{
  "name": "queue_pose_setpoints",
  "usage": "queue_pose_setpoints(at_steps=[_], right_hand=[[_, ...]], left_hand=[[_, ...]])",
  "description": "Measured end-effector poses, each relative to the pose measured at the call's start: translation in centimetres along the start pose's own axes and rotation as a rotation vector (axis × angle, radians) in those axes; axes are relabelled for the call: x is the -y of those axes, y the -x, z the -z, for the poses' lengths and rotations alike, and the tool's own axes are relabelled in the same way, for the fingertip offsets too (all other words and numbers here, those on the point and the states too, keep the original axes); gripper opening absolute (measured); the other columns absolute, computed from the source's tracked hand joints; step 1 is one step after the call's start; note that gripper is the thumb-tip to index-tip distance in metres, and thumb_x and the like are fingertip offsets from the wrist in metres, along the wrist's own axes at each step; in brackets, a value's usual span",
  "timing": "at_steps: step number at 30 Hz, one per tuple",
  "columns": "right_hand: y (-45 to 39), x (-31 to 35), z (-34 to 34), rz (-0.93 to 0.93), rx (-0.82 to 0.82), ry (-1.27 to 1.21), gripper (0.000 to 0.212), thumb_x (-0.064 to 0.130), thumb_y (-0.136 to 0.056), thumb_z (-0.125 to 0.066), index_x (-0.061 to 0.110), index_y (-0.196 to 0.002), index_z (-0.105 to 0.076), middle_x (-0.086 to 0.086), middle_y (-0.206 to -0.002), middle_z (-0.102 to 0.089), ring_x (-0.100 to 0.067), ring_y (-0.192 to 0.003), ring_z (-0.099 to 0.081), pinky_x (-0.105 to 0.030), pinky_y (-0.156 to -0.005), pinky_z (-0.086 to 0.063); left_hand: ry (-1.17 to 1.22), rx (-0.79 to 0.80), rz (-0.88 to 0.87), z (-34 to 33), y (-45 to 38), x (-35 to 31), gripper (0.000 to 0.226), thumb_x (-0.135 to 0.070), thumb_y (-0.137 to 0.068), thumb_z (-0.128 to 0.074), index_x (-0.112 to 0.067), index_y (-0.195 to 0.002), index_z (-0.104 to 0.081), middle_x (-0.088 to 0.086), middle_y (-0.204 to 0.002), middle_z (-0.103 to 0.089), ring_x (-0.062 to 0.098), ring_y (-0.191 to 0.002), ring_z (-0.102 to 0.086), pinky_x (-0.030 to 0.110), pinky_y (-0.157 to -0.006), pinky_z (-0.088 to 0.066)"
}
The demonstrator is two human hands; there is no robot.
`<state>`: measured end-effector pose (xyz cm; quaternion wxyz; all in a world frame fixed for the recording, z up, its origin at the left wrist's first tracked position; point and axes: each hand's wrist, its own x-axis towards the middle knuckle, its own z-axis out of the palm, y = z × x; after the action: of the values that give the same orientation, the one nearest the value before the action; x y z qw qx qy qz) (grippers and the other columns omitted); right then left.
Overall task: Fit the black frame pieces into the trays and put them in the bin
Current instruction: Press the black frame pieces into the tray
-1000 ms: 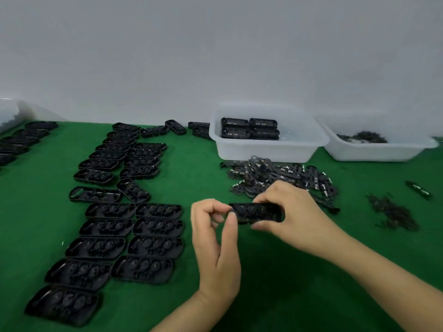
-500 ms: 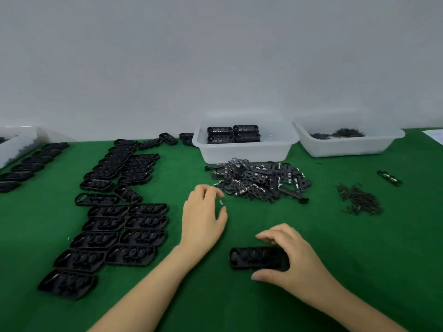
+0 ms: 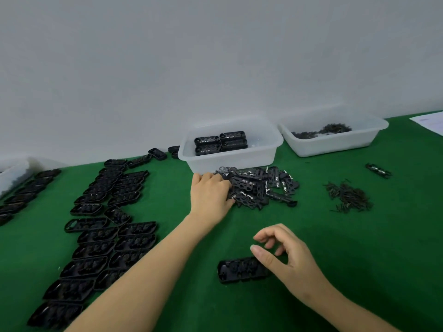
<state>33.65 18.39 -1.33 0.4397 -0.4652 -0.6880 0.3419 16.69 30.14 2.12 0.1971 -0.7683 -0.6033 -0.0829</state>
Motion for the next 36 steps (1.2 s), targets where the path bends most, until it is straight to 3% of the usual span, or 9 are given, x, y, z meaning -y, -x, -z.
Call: queue_pose_setpoints(at_steps=[4,9,13,18,21,24,27,32,36], right_hand=[[0.1,0.3,0.0,0.001,0.003,-0.02,0.029,0.054,-0.073,-0.054,0.03,-0.089,-0.059,0.02,-0.088,-0.054,-0.004,-0.087,-0.052,-0.018,-0.072,-0.04],[0.0,0.6,0.1,-0.015,-0.009,-0.05,0.032,0.054,-0.071,-0.053,0.028,-0.088,-0.06,0.015,-0.086,-0.056,-0.004,-0.084,-0.052,-0.021,-0.072,-0.042],[0.0,0.8,0.2,-0.021,-0.001,-0.054,0.021,0.041,-0.078,-0.058,0.024,-0.089,-0.06,0.01,-0.087,-0.056,-0.004,-0.081,-0.051,-0.024,-0.072,-0.043],[0.0,0.5,0.1,-0.045,-0.021,-0.087,0.002,0.021,-0.085,-0.059,0.021,-0.086,-0.06,0.007,-0.082,-0.055,-0.002,-0.074,-0.05,-0.021,-0.069,-0.044],[-0.1,0.5,0.1,-0.083,-0.039,-0.154,0.006,0.021,-0.087,-0.055,0.019,-0.086,-0.06,0.0,-0.08,-0.058,-0.006,-0.072,-0.053,-0.016,-0.065,-0.045],[-0.1,0.9,0.3,-0.09,-0.069,-0.274,0.016,0.029,-0.085,-0.051,0.019,-0.094,-0.06,-0.001,-0.08,-0.062,-0.003,-0.069,-0.056,-0.013,-0.062,-0.045],[-0.1,0.8,0.5,-0.073,-0.067,-0.323,0.028,0.035,-0.081,-0.051,0.018,-0.101,-0.06,0.001,-0.075,-0.064,-0.01,-0.067,-0.059,-0.019,-0.059,-0.047],[-0.2,0.4,0.6,-0.049,-0.03,-0.263,0.007,0.005,-0.085,-0.059,0.01,-0.088,-0.062,-0.004,-0.065,-0.064,-0.004,-0.055,-0.056,-0.016,-0.054,-0.046],[-0.2,0.0,1.6,-0.02,0.061,-0.048,0.017,0.039,-0.08,-0.063,0.029,-0.094,-0.06,0.007,-0.072,-0.06,0.0,-0.061,-0.048,-0.012,-0.06,-0.039]], left_hand=[[-0.07,0.101,-0.02,1.3,-1.2,-0.4,0.016,-0.031,-0.079,-0.059,-0.018,-0.085,-0.064,0.0,-0.09,-0.064,0.023,-0.094,-0.052,0.032,-0.075,-0.021],[-0.002,0.226,-0.087,2.9,-2.0,1.0,0.029,-0.031,-0.079,-0.06,-0.019,-0.106,-0.064,0.001,-0.102,-0.067,0.022,-0.097,-0.059,0.032,-0.084,-0.035],[0.136,0.299,-0.092,4.7,-0.6,2.7,0.03,-0.03,-0.082,-0.061,-0.023,-0.111,-0.063,0.001,-0.108,-0.065,0.024,-0.101,-0.059,0.032,-0.075,-0.047],[0.426,0.081,-0.053,5.7,3.1,3.7,0.028,-0.021,-0.078,-0.072,-0.019,-0.106,-0.068,-0.003,-0.096,-0.069,0.014,-0.088,-0.063,0.026,-0.082,-0.049],[0.81,0.002,-0.004,5.7,6.2,2.5,0.033,-0.016,-0.072,-0.079,-0.023,-0.103,-0.071,-0.021,-0.082,-0.064,-0.004,-0.072,-0.06,0.003,-0.072,-0.043],[1.009,-0.042,-0.003,5.1,8.4,0.7,0.038,-0.013,-0.068,-0.081,-0.032,-0.098,-0.069,-0.023,-0.075,-0.064,-0.003,-0.068,-0.057,0.005,-0.068,-0.044],[1.066,-0.07,-0.012,4.4,9.5,-0.7,0.04,-0.011,-0.069,-0.08,-0.033,-0.1,-0.067,-0.019,-0.073,-0.062,0.0,-0.067,-0.054,0.008,-0.068,-0.042],[1.031,-0.062,-0.076,3.8,10.4,-1.2,0.032,-0.014,-0.071,-0.079,-0.021,-0.101,-0.071,-0.014,-0.089,-0.068,0.001,-0.078,-0.059,0.011,-0.073,-0.045],[0.996,-0.033,-0.113,3.7,10.8,-0.4,0.026,-0.013,-0.076,-0.074,-0.015,-0.102,-0.071,-0.008,-0.095,-0.068,-0.001,-0.087,-0.06,0.009,-0.08,-0.043]])
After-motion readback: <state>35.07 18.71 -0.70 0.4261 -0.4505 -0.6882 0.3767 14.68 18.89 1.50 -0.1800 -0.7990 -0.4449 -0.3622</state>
